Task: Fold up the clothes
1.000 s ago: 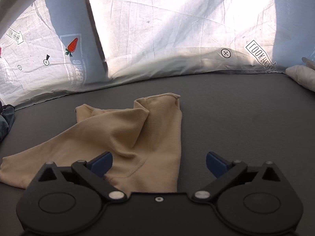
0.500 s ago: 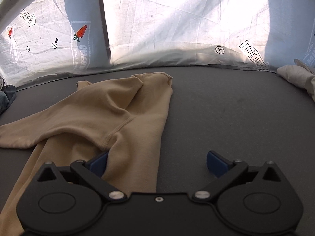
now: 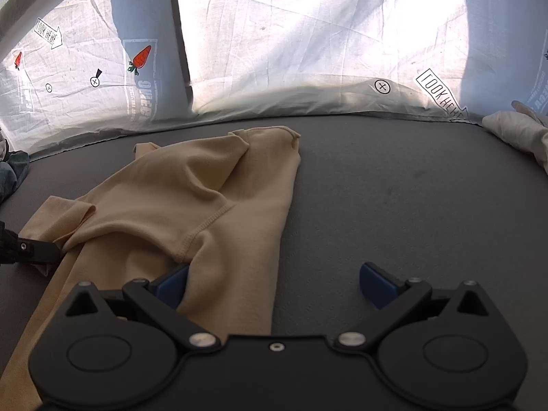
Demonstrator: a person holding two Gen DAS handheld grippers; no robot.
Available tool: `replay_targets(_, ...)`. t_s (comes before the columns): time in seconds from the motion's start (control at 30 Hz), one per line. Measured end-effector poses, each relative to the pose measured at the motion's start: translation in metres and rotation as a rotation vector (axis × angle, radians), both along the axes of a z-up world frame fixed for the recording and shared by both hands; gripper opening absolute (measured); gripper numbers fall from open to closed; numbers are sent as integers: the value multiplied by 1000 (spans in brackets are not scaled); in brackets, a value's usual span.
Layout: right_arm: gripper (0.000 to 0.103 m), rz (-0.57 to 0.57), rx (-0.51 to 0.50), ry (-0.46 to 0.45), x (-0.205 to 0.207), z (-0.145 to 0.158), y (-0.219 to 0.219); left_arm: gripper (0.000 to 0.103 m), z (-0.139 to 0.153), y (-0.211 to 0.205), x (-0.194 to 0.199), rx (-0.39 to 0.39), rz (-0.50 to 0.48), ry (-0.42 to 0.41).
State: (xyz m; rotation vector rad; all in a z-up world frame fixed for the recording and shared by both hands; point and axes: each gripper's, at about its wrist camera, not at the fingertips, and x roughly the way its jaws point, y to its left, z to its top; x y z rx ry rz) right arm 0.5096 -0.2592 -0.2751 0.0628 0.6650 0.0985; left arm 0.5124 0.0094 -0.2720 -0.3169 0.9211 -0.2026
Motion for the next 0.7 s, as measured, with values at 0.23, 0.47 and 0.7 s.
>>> replay_targets(0.23,103,12,-5,30,3,3,0,21,5,33,-8,-63,108,39)
replay_targets(0.47,92,-25,178,34,-1,29,-9,34,3,70,-15,-162,231,135)
replay_targets(0.7,58,102,282,-47,10,68,18,64,3,62,-12,-191,177,115)
